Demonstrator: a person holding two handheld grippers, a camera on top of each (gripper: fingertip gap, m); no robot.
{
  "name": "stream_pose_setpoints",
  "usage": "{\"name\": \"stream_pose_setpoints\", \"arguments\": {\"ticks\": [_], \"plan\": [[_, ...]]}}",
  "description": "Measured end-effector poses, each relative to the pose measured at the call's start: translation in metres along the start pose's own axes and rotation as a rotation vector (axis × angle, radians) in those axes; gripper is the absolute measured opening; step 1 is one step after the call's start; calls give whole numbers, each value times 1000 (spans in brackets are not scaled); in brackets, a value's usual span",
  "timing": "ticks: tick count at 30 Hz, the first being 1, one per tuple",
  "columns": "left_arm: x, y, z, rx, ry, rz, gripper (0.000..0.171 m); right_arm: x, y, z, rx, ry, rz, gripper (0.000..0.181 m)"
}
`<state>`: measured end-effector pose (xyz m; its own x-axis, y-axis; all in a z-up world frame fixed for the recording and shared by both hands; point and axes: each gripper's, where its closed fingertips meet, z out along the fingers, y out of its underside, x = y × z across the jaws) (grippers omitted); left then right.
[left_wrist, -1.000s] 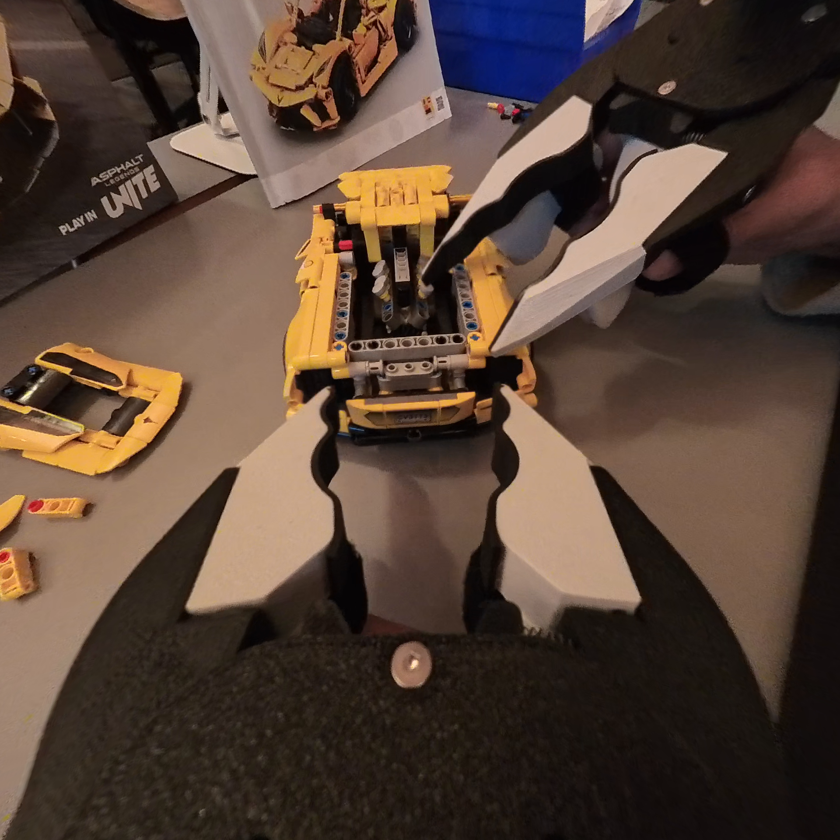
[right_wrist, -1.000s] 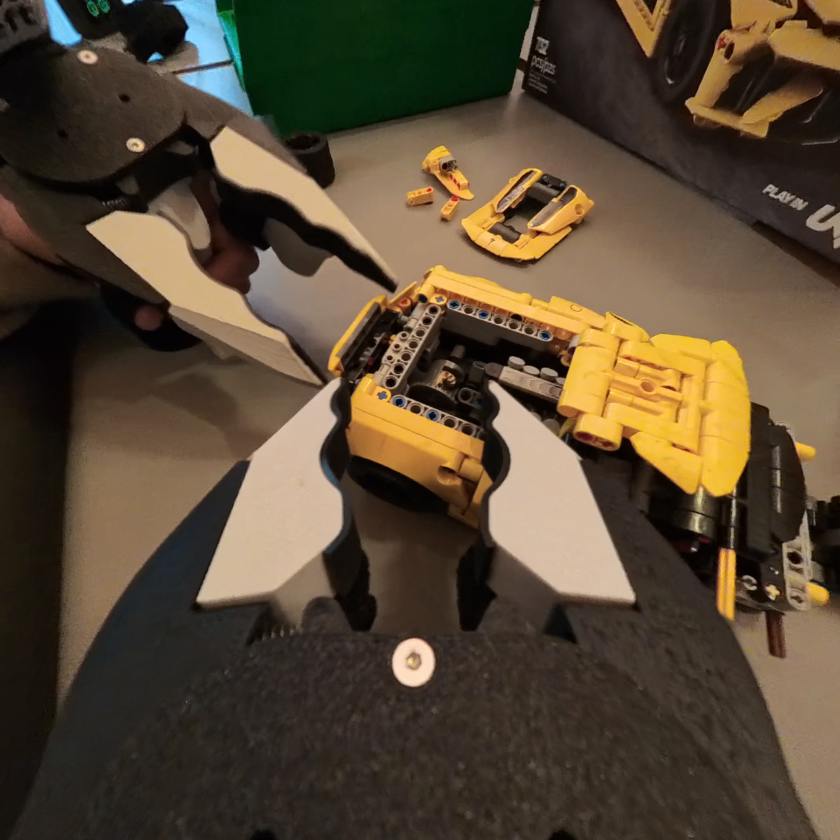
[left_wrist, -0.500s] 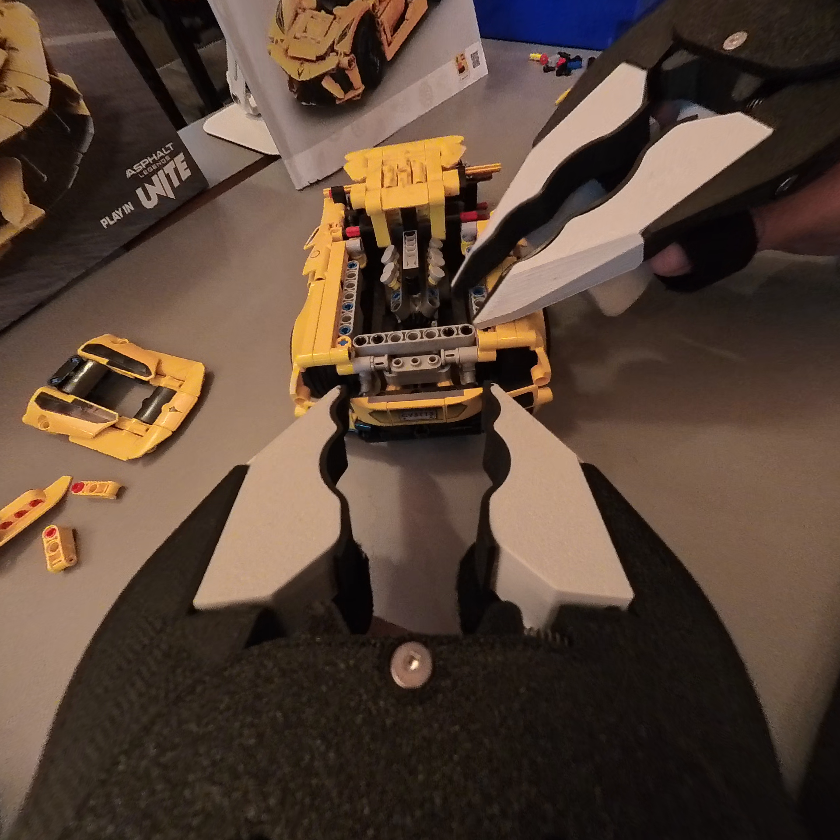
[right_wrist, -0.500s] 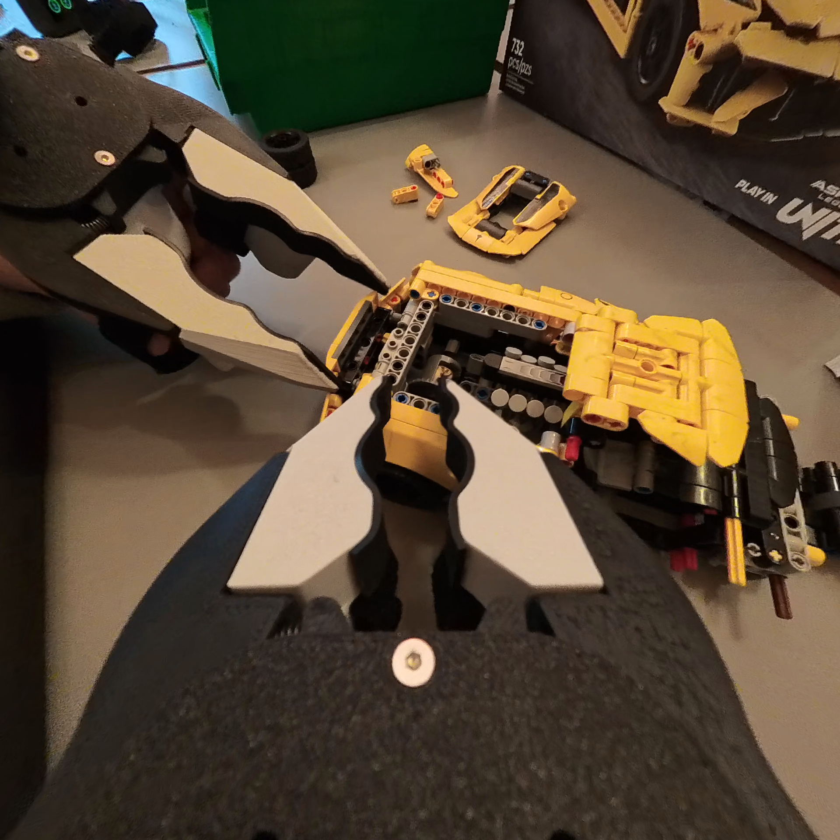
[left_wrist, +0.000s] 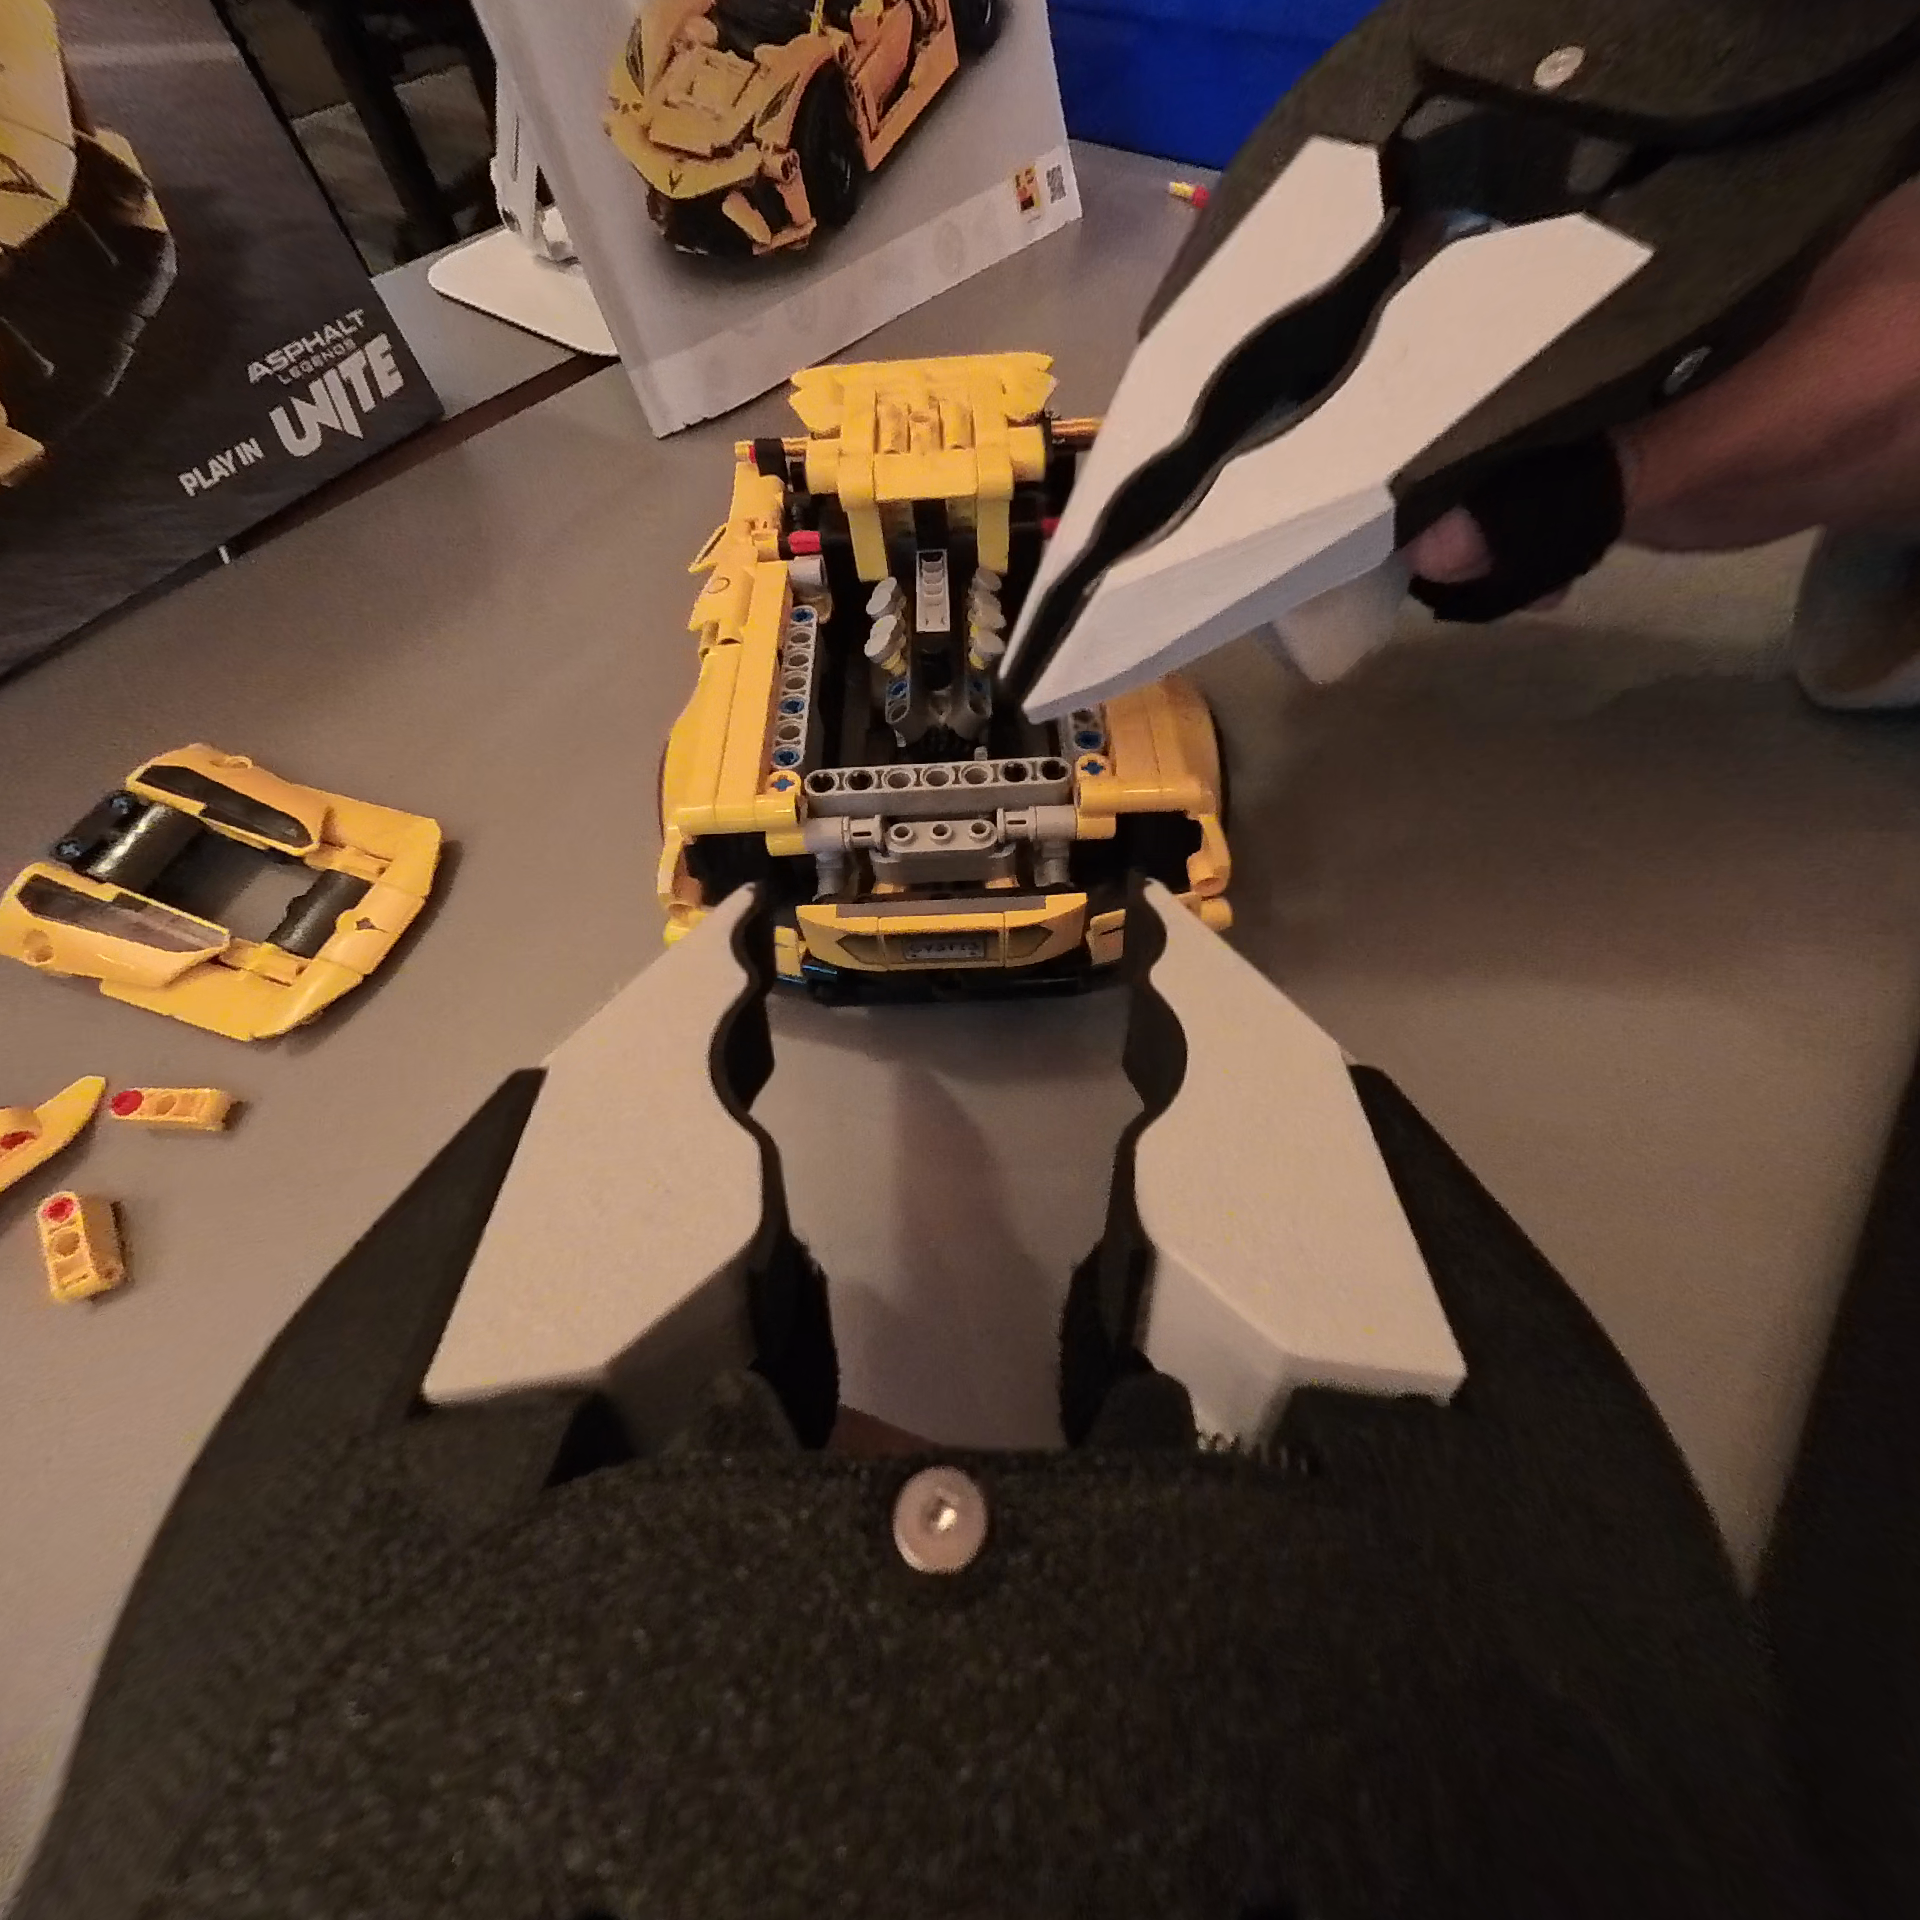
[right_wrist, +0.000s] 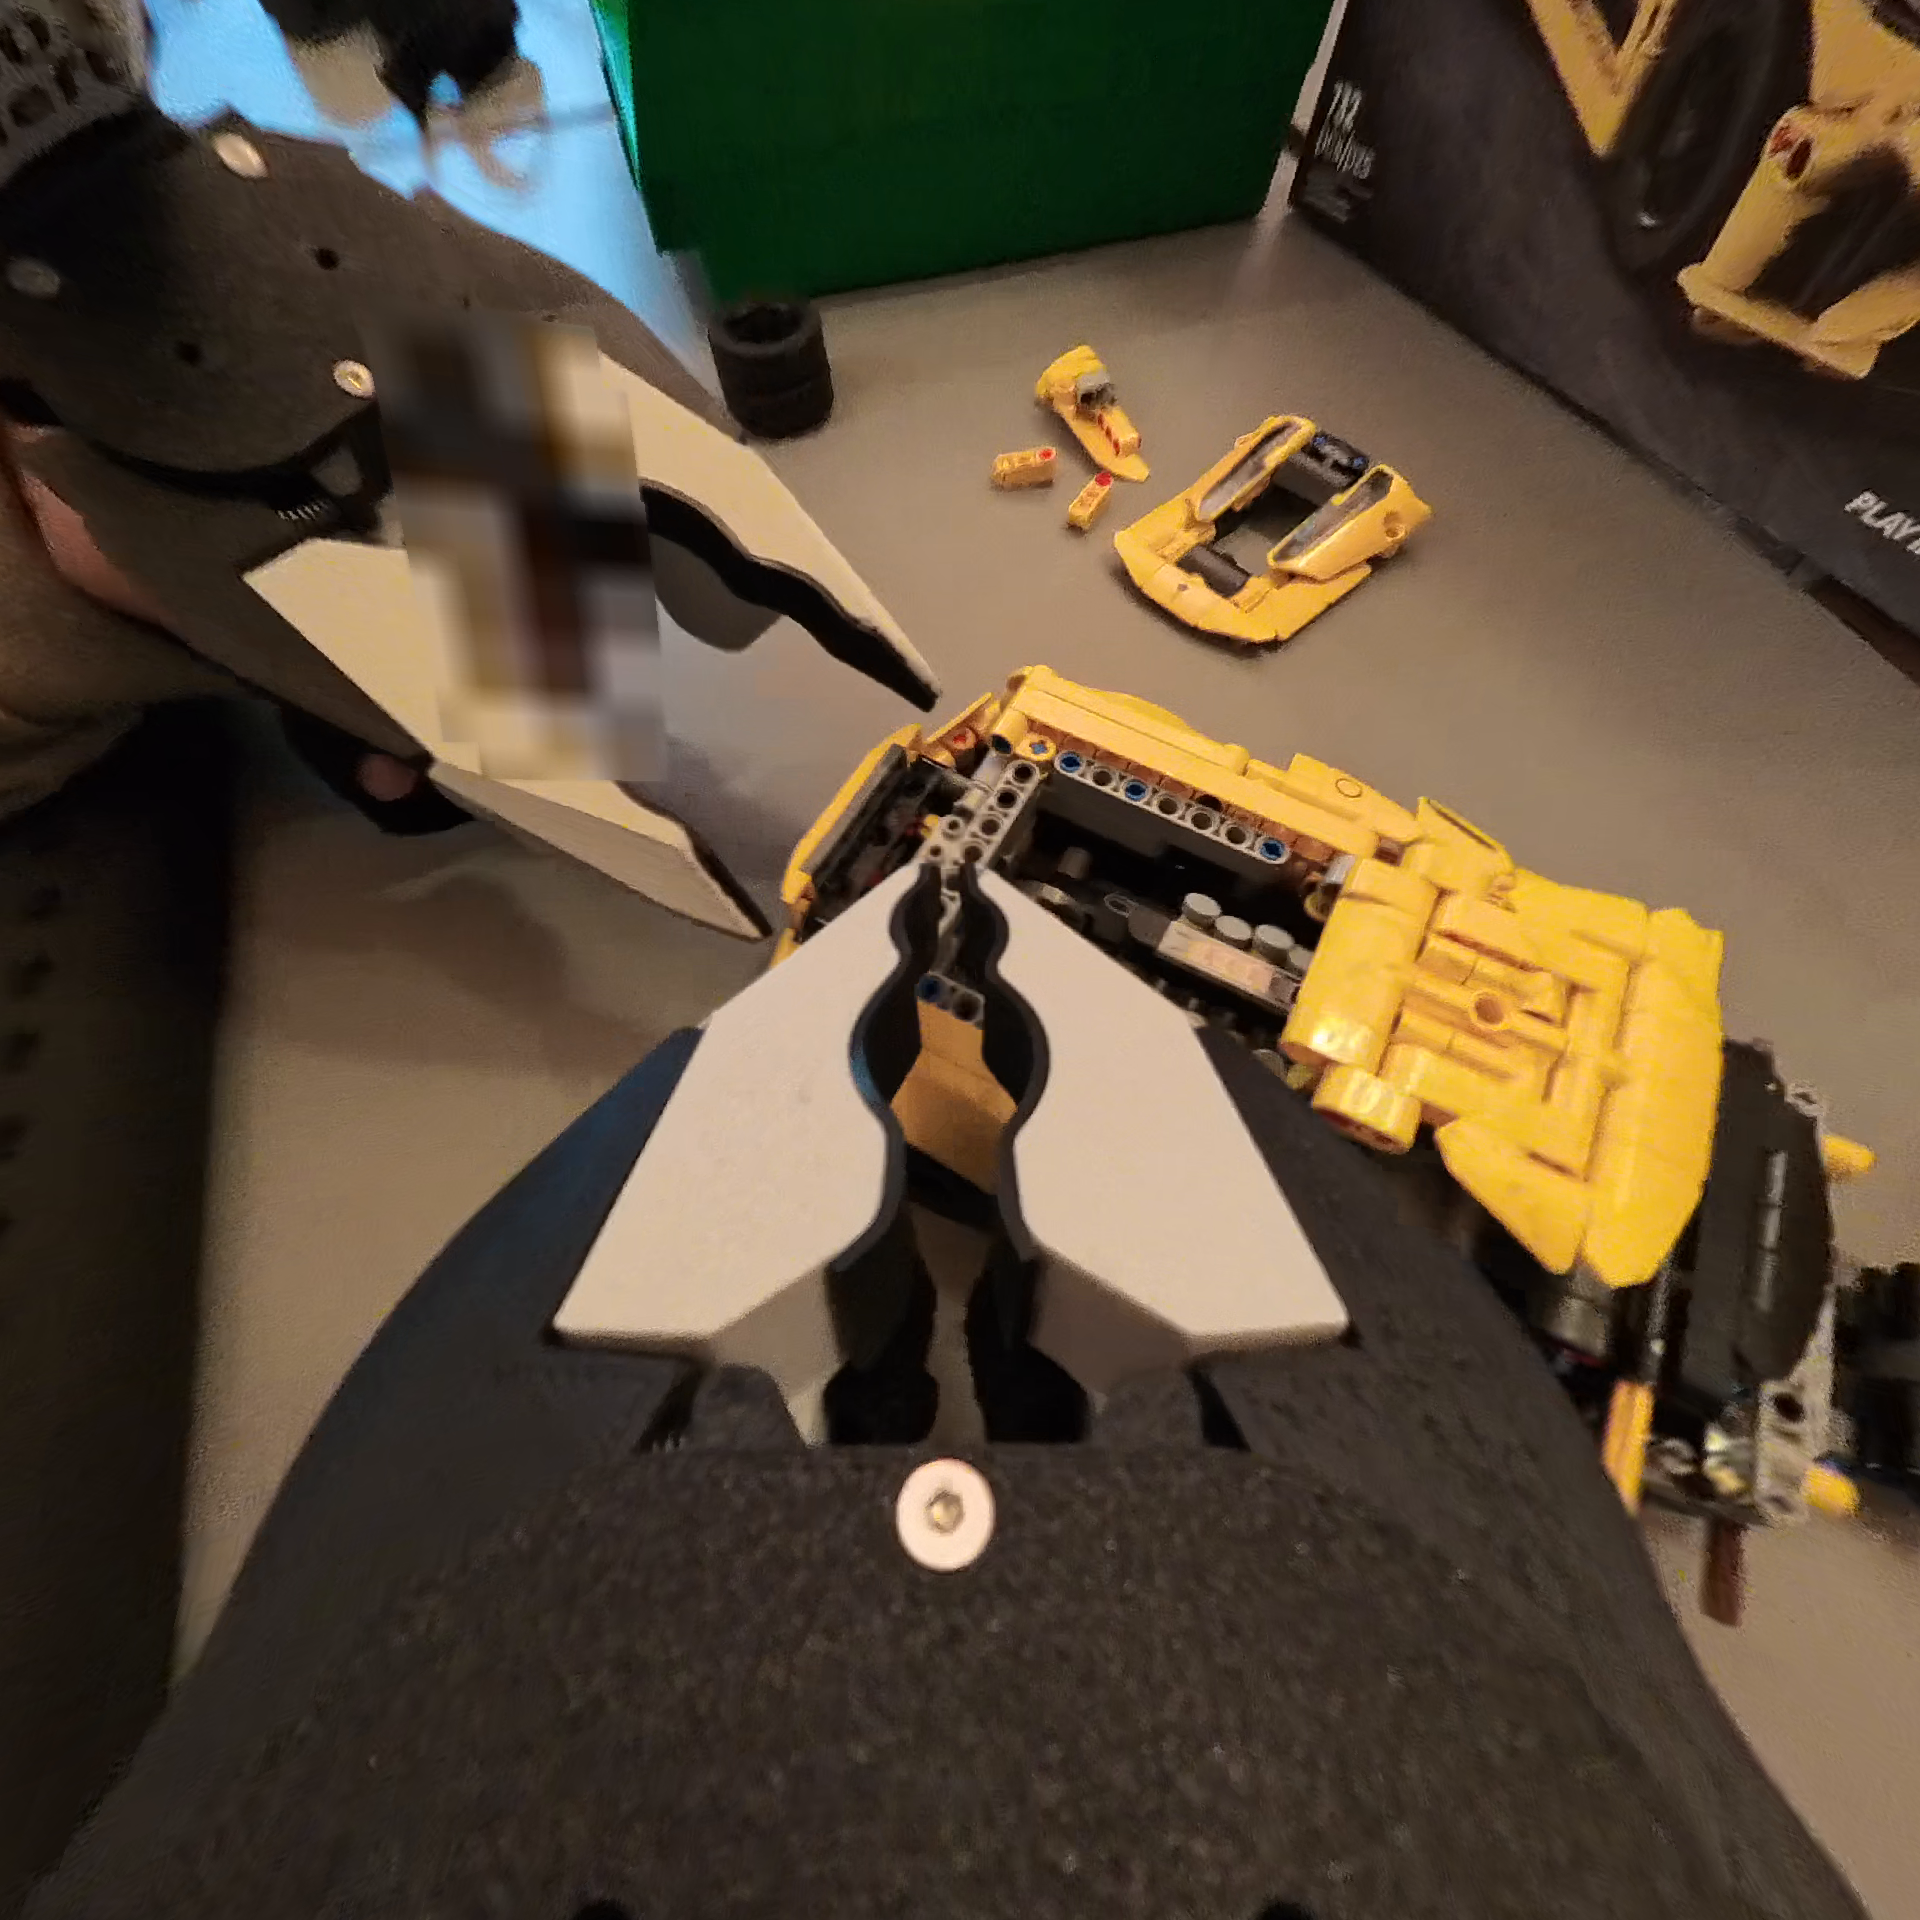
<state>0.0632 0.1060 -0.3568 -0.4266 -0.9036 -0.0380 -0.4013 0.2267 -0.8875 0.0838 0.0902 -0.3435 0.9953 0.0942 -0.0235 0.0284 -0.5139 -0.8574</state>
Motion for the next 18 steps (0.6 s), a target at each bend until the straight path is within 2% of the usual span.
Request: {"name": "stream_pose_setpoints", "arguments": {"ticks": [2, 4, 5, 6, 8, 13, 18], "plan": [[-1, 7, 3, -38, -15, 23, 67, 6, 4, 6, -85, -21, -14, 6], [-2, 6, 4, -34, -25, 29, 66, -2, -1, 9, -83, -101, 40, 11], [0, 6, 5, -34, -19, 31, 63, -1, -1, 11, -94, -106, 62, 17], [0, 6, 6, -34, -18, 40, 60, 0, 0, 12, -116, -106, 71, 16], [-1, 5, 7, -40, -27, 61, 55, 11, 1, 13, -153, -34, 65, 14], [-1, 3, 10, -45, -38, 48, 54, 12, 15, 18, -312, 22, -4, 12], [0, 1, 13, -35, -36, 18, 53, 12, 19, 17, -403, 11, 93, 9]]}}
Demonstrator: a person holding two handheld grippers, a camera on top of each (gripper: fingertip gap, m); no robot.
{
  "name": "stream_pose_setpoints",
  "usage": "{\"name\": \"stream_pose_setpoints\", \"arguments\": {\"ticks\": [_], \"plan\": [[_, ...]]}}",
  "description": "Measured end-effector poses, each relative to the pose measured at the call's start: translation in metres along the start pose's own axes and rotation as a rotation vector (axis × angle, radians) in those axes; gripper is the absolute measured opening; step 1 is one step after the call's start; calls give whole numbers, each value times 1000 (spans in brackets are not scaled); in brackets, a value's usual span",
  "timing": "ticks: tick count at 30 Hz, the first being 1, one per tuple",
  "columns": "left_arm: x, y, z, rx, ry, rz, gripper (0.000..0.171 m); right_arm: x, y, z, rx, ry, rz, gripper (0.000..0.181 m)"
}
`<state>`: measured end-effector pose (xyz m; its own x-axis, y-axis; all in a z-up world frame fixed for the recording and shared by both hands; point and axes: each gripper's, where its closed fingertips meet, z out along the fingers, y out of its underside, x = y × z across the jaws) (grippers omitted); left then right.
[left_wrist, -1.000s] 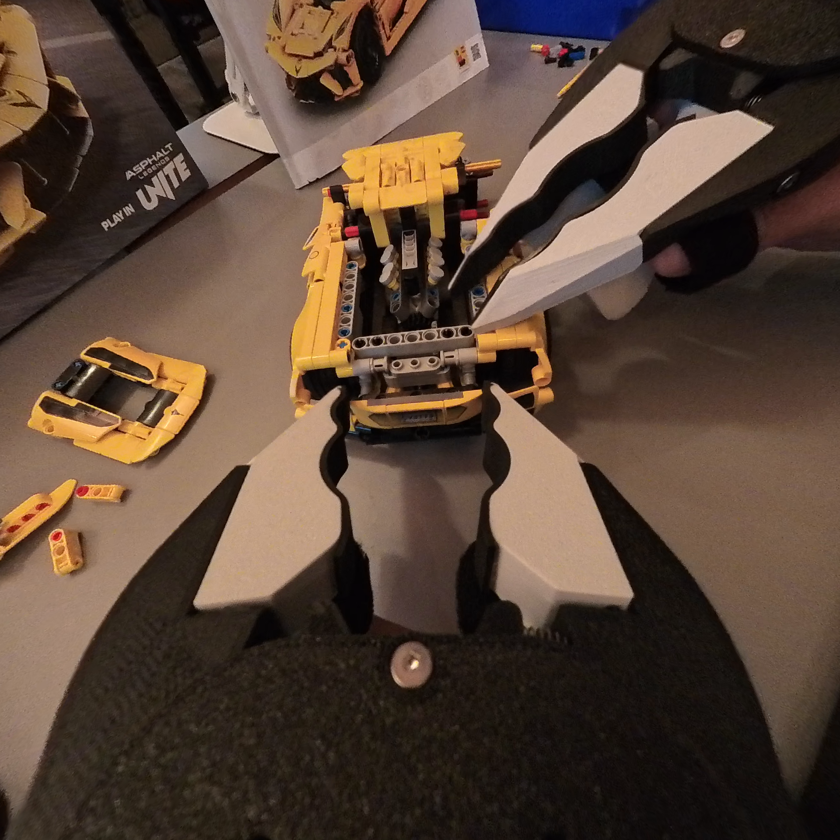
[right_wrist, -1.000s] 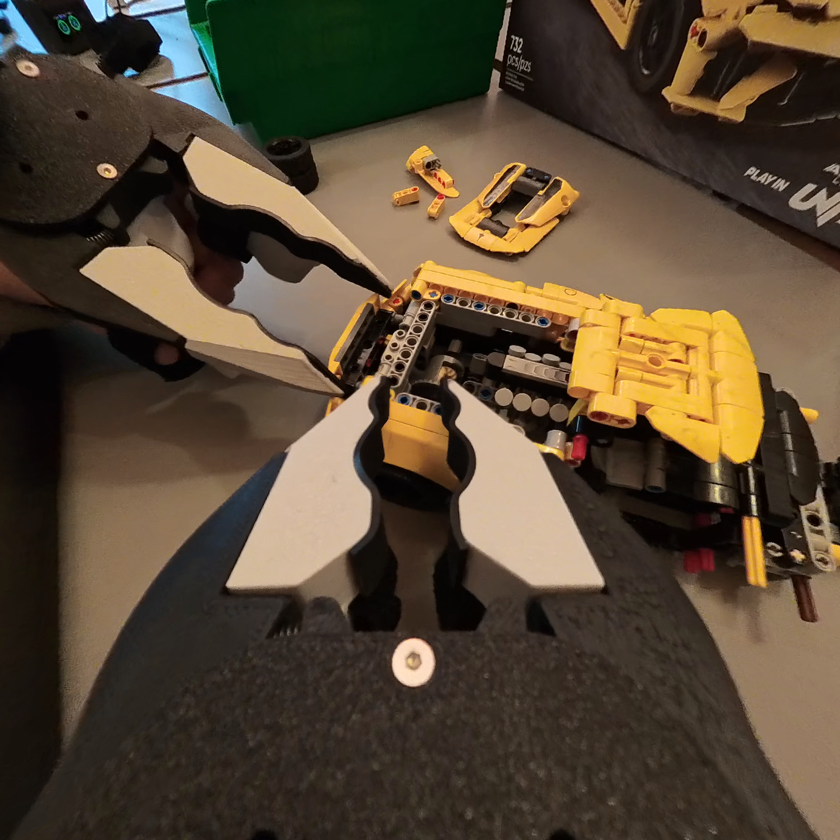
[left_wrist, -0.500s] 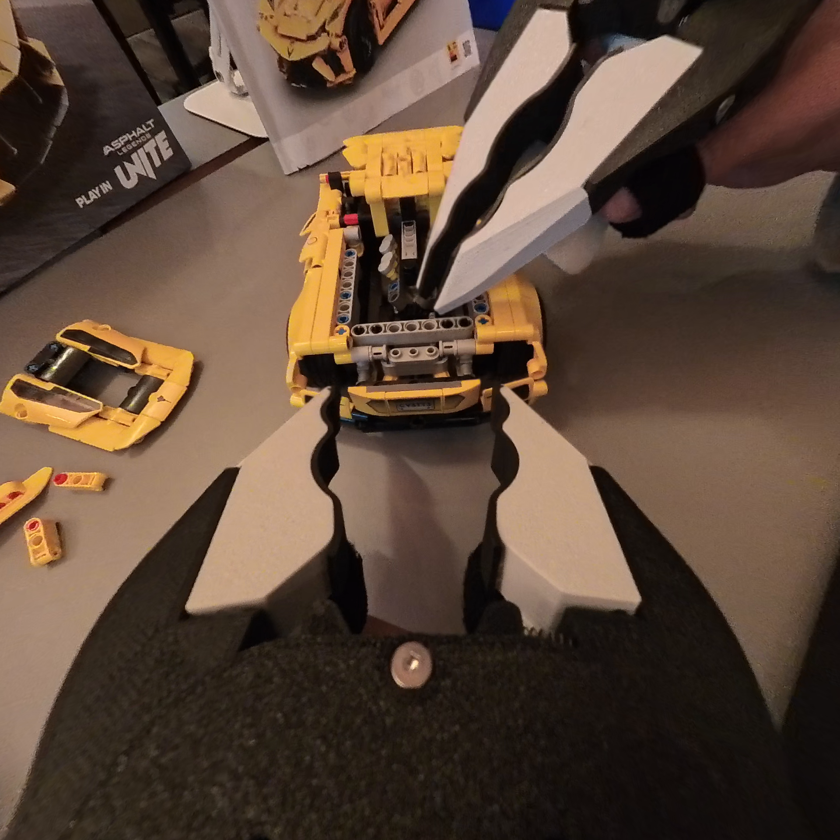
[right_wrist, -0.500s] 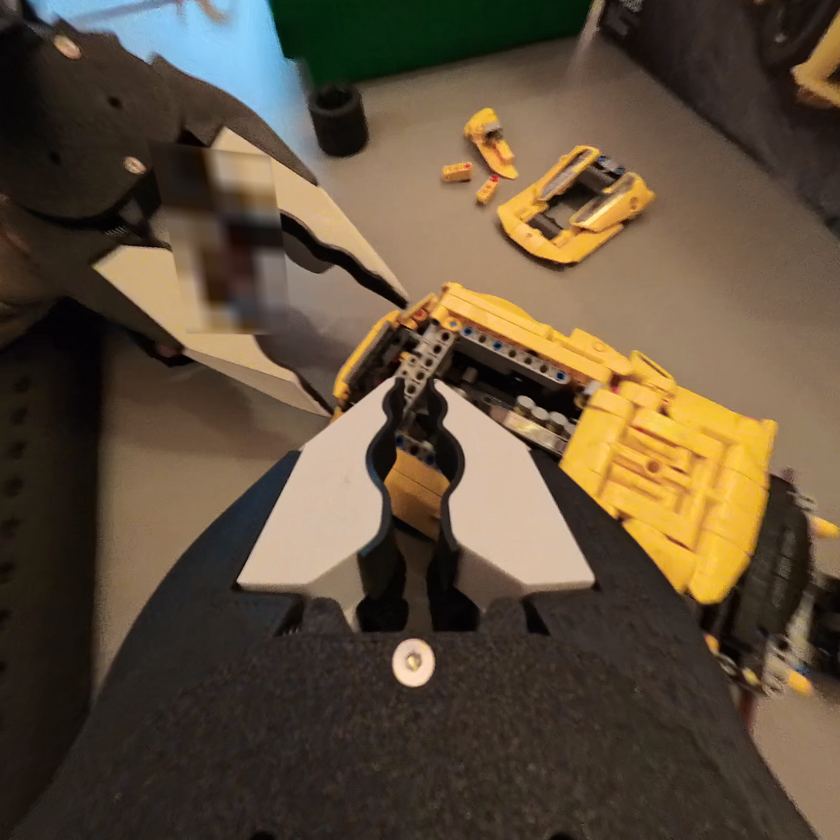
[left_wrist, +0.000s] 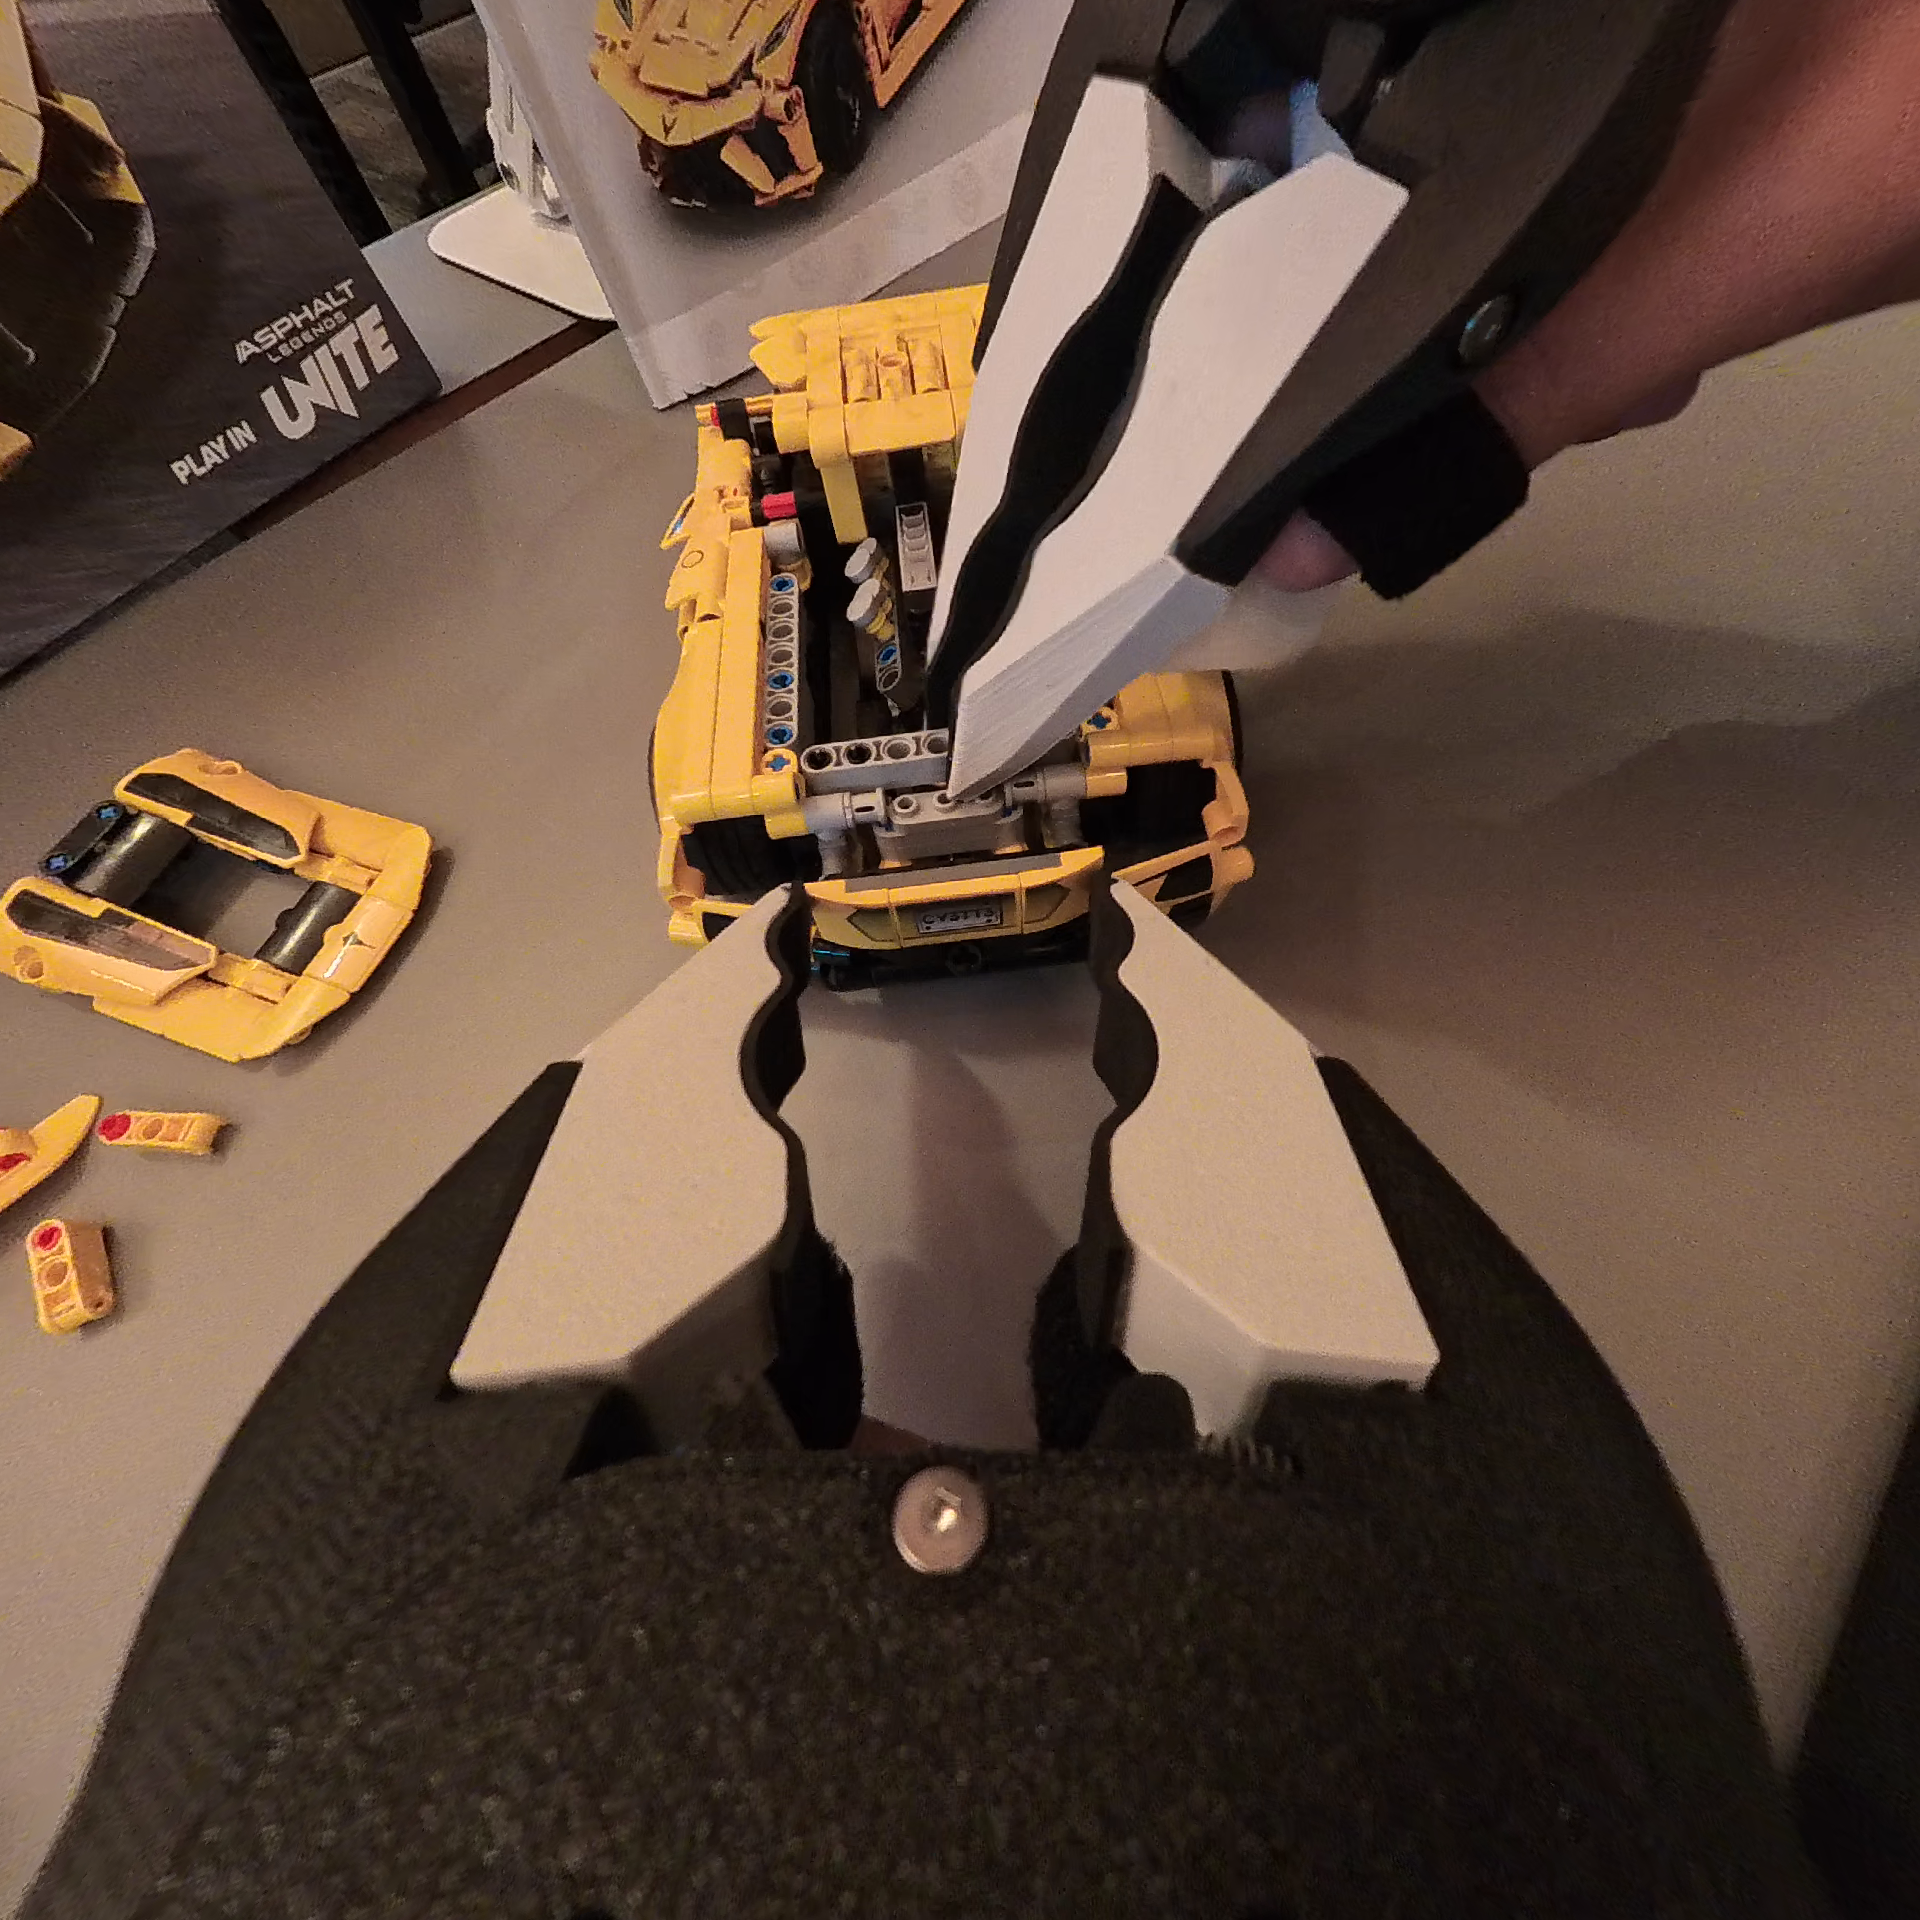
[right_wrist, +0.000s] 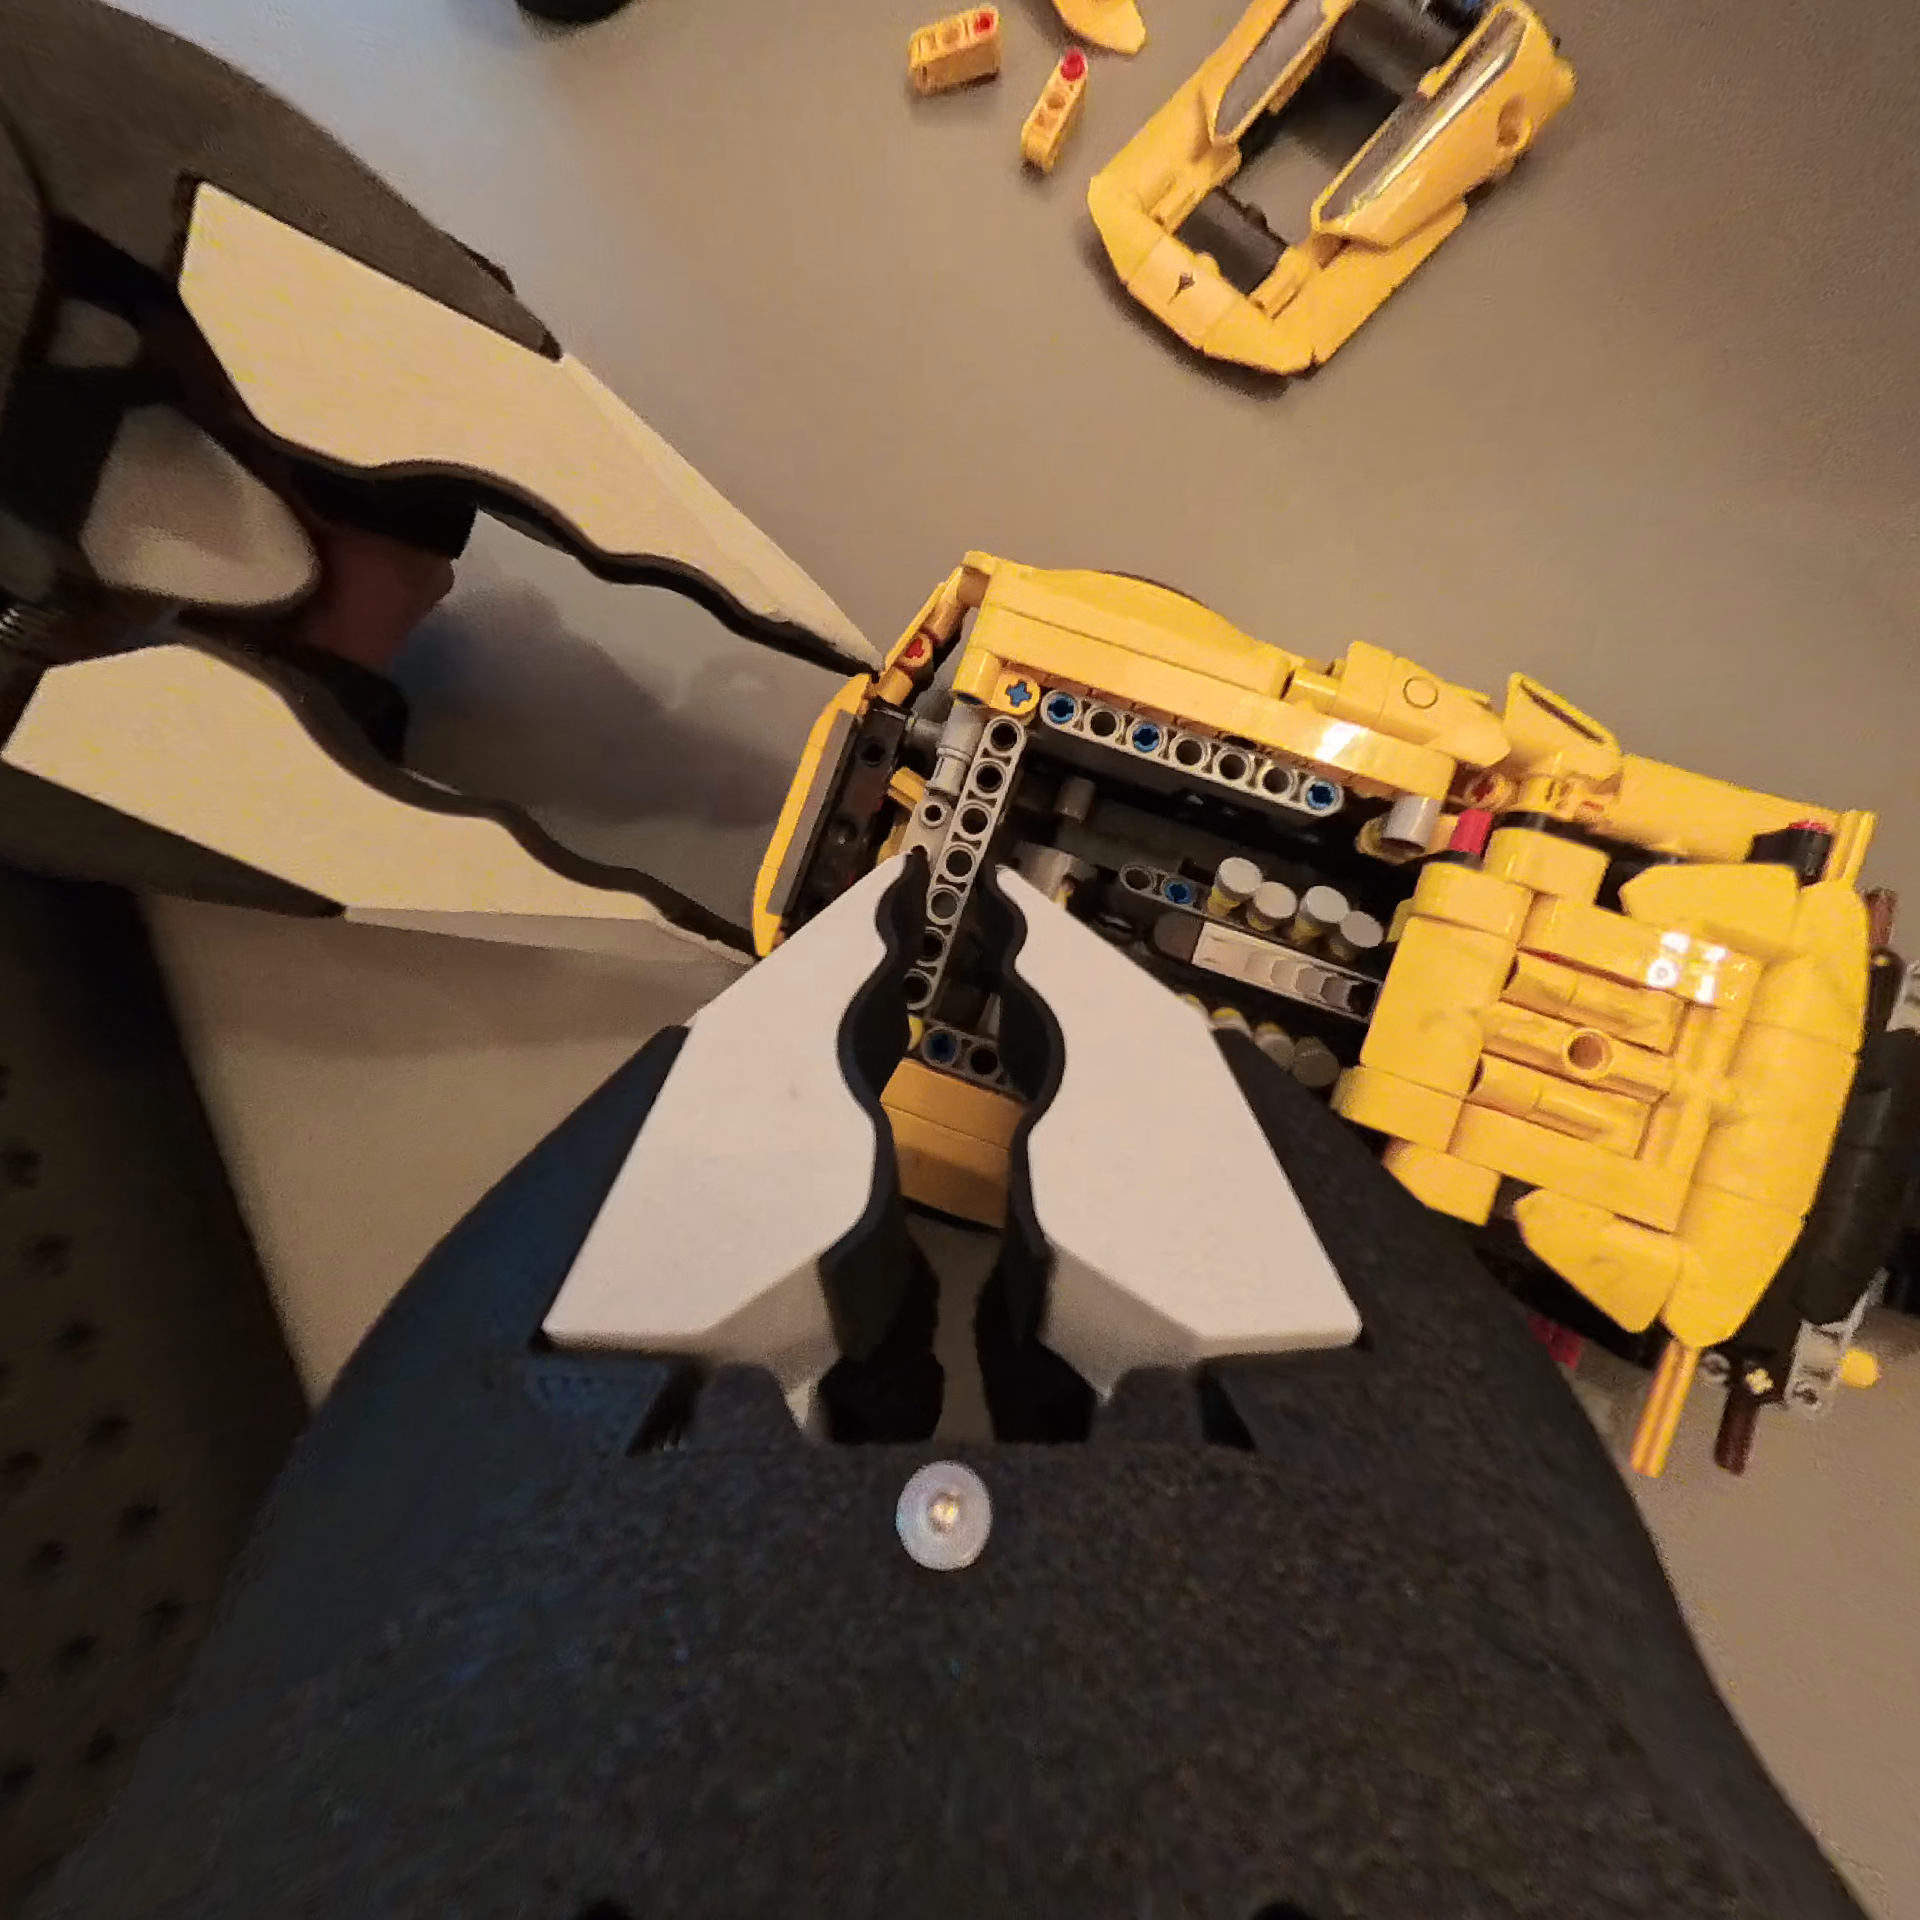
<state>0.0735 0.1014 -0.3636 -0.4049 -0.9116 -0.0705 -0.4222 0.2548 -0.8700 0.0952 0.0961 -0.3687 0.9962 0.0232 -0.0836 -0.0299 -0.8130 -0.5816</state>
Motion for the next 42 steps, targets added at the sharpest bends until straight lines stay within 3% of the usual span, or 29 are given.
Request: {"name": "stream_pose_setpoints", "arguments": {"ticks": [6, 9, 14, 18, 20, 23, 28, 32, 35, 38, 42], "plan": [[1, -2, 3, -15, -13, 22, 53, 1, 3, 0, -16, -53, 66, 9], [1, -3, 4, -27, -8, 25, 53, 3, 4, 0, -42, -7, 17, 8], [-4, -4, -4, 8, 2, 86, 51, 5, 0, -4, 43, -71, 61, 10], [-57, -37, -33, 194, -110, -4, 51, -5, -16, -19, 208, -11, 25, 27], [-69, -36, -21, 117, -5, -94, 52, -16, -14, -13, 208, 40, 0, 28], [-62, -23, 9, -27, 212, -171, 56, -27, -11, 1, 189, 89, -6, 35], [-50, -32, 33, -13, 432, -385, 56, -24, -11, 3, 197, 151, 12, 13], [-48, -23, 44, -97, 406, -427, 51, -24, -3, 6, 120, 168, 73, 26], [-46, -17, 49, -109, 376, -461, 39, -21, -5, 6, 96, 211, 74, 6], [-45, -16, 48, -109, 362, -448, 39, -22, -6, 5, 75, 213, 44, 4], [-45, -15, 47, -82, 365, -450, 38, -22, -8, 0, 179, 173, 110, 3]]}}
